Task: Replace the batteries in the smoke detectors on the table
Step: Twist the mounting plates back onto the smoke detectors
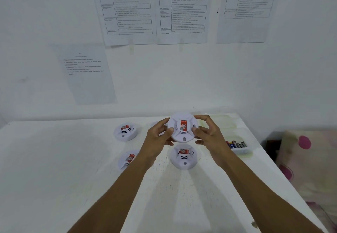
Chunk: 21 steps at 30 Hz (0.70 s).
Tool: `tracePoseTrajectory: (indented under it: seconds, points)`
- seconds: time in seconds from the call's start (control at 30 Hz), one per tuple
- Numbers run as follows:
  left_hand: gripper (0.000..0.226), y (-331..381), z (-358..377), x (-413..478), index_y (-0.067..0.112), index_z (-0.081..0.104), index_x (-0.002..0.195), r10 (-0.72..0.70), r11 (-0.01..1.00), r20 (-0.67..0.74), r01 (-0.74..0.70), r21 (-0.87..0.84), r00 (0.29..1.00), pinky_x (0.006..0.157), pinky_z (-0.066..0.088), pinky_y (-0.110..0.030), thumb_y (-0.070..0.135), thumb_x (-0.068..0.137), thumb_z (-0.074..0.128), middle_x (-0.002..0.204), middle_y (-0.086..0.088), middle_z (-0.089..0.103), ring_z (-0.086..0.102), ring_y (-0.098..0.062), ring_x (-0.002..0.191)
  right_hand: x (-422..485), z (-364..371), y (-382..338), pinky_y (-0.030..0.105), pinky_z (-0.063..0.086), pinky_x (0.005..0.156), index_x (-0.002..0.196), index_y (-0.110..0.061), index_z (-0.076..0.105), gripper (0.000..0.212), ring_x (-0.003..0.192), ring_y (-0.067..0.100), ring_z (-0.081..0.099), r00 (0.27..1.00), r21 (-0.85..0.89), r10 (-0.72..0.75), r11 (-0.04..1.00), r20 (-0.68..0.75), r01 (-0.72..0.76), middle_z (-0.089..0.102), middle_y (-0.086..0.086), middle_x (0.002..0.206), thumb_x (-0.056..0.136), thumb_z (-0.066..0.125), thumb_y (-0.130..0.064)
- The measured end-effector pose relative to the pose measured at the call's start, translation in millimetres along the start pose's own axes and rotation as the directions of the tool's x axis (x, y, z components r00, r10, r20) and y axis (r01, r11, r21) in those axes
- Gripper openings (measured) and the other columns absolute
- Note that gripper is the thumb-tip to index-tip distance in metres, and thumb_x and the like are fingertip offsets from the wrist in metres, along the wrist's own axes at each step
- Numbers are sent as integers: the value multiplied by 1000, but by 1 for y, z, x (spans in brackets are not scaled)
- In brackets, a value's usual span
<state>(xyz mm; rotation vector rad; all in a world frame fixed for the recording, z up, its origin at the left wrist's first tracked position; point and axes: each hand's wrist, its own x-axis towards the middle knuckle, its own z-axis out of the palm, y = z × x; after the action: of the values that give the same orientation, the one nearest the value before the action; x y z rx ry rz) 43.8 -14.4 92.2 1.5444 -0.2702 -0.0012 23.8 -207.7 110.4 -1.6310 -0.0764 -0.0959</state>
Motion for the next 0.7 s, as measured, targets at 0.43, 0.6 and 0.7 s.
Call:
tracePoseTrajectory:
  seconds: [0.43,0.6,0.7]
  points:
    - [33,-3,1,4,24,59,129,-2,1000,-5,2,16,1000,75,59,-33,25,96,60,112,-3,71,70,-26,91,2,-2,1,39,55,79,116,-34,55,27,92,24,70,1000,-2,-3,1000,9,3,75,4,96,93,63,-22]
    - [34,-4,2,5,23,59,130,-10,1000,-10,10,20,1000,73,58,-32,25,96,60,113,-4,71,71,-24,90,5,-1,3,38,55,78,117,-34,54,27,91,22,70,1000,-10,2,1000,5,-2,75,3,97,93,63,-24]
    - [33,-5,1,7,23,59,130,-11,1000,-10,11,25,1000,73,58,-32,25,96,60,113,-5,71,71,-24,90,6,-1,4,35,56,76,118,-33,54,29,91,22,70,1000,-7,8,1000,7,-8,75,3,97,93,63,-24]
